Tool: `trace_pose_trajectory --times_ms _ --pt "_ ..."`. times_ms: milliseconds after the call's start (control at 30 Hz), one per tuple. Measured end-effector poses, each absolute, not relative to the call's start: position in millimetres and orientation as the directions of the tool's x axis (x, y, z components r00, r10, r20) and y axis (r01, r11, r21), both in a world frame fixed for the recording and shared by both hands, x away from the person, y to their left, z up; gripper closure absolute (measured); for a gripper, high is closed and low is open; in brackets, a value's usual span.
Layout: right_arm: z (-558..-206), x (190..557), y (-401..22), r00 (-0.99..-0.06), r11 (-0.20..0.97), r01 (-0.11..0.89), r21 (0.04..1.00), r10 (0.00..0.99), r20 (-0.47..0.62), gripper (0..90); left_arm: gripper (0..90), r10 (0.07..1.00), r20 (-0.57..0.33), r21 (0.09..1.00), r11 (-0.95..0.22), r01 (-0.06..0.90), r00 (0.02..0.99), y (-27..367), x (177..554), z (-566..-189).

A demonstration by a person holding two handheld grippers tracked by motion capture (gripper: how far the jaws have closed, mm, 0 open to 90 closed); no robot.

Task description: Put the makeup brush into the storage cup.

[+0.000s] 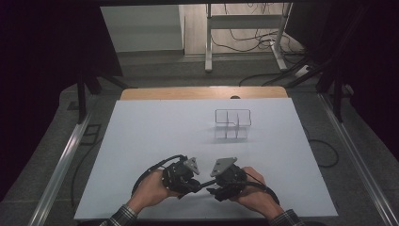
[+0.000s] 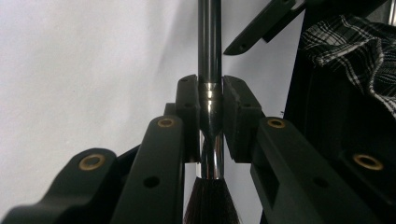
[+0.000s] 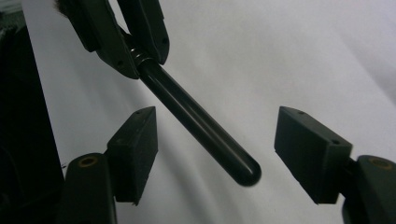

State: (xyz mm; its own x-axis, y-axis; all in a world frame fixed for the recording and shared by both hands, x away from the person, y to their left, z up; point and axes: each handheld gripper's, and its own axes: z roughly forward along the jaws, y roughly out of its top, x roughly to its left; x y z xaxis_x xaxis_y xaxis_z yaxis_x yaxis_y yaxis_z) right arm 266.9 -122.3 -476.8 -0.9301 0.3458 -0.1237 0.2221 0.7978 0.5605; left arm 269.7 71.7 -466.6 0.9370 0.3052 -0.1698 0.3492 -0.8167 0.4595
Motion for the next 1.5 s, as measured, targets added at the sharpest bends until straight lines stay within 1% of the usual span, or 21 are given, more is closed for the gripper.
trace_pose_trajectory --times_ms 33,200,267,300,333,433,500,533,567,600,633,667,700,800,900,933,1033,1167,1400,1467,1500 --pt "-477 267 -121 -0.933 0.799 0.223 0.559 0.341 -0.115 33.3 77.9 0.305 -0.170 0.457 -0.818 0.349 0.937 72 270 -467" --pt "-479 265 -117 -0.936 0.821 0.189 0.539 0.316 -0.153 38.7 77.9 0.307 -0.172 0.448 -0.822 0.352 0.936 70 270 -467" --pt "-480 265 -116 -0.940 0.823 0.182 0.537 0.306 -0.151 42.7 77.9 0.325 -0.184 0.455 -0.808 0.374 0.928 69 268 -468" --pt "-480 264 -115 -0.940 0.824 0.179 0.537 0.305 -0.155 44.8 77.9 0.317 -0.179 0.448 -0.816 0.364 0.931 69 269 -468" --pt "-480 263 -114 -0.943 0.828 0.169 0.535 0.294 -0.158 49.9 77.9 0.322 -0.185 0.452 -0.811 0.371 0.929 68 268 -468" --pt "-479 262 -115 -0.942 0.833 0.163 0.528 0.291 -0.167 54.5 77.8 0.314 -0.183 0.455 -0.813 0.363 0.932 69 268 -468" --pt "-479 262 -115 -0.957 0.846 0.150 0.512 0.254 -0.138 59.9 77.6 0.301 -0.177 0.463 -0.814 0.349 0.937 69 267 -469" --pt "-479 261 -116 -0.964 0.854 0.146 0.499 0.237 -0.124 65.1 76.4 0.301 -0.168 0.470 -0.812 0.345 0.939 70 267 -468" --pt "-480 258 -116 -0.979 0.868 0.113 0.484 0.180 -0.095 78.0 69.3 0.304 -0.149 0.484 -0.807 0.337 0.941 71 268 -466" --pt "-480 258 -116 -0.979 0.868 0.113 0.484 0.180 -0.095 78.0 69.3 0.322 -0.115 0.511 -0.792 0.334 0.940 74 269 -463" --pt "-479 255 -115 -0.981 0.864 0.102 0.493 0.170 -0.095 78.3 64.6 0.338 -0.121 0.529 -0.773 0.349 0.933 77 271 -461" --pt "-478 254 -114 -0.981 0.869 0.106 0.483 0.171 -0.092 78.3 53.7 0.358 -0.107 0.542 -0.761 0.356 0.928 79 272 -459" --pt "-477 254 -114 -0.981 0.871 0.104 0.480 0.170 -0.096 78.4 46.9 0.379 -0.091 0.565 -0.742 0.361 0.921 82 272 -458" --pt "-475 258 -118 -0.975 0.859 0.140 0.492 0.205 -0.080 78.3 31.7 0.415 -0.085 0.595 -0.708 0.380 0.906 90 274 -457" --pt "-476 261 -121 -0.972 0.855 0.161 0.493 0.225 -0.073 78.3 22.9 0.437 -0.083 0.608 -0.689 0.393 0.895 94 275 -457" --pt "-476 261 -122 -0.970 0.855 0.165 0.491 0.230 -0.075 78.3 18.4 0.444 -0.075 0.606 -0.691 0.394 0.893 95 275 -458" --pt "-476 262 -123 -0.967 0.854 0.175 0.490 0.242 -0.075 78.3 11.5 0.463 -0.066 0.607 -0.684 0.404 0.884 97 275 -460" --pt "-476 263 -125 -0.962 0.850 0.193 0.490 0.261 -0.074 78.2 5.7 0.488 -0.063 0.605 -0.675 0.423 0.870 100 273 -461" --pt "-477 265 -128 -0.955 0.854 0.219 0.471 0.286 -0.074 78.1 2.3 0.520 -0.037 0.623 -0.656 0.427 0.853 110 273 -465" --pt "-477 265 -129 -0.952 0.852 0.226 0.472 0.295 -0.076 78.1 2.4 0.536 -0.064 0.648 -0.619 0.444 0.842 114 274 -466" --pt "-477 265 -129 -0.951 0.851 0.229 0.472 0.298 -0.076 78.1 2.4 0.535 -0.061 0.652 -0.617 0.439 0.842 117 275 -466"
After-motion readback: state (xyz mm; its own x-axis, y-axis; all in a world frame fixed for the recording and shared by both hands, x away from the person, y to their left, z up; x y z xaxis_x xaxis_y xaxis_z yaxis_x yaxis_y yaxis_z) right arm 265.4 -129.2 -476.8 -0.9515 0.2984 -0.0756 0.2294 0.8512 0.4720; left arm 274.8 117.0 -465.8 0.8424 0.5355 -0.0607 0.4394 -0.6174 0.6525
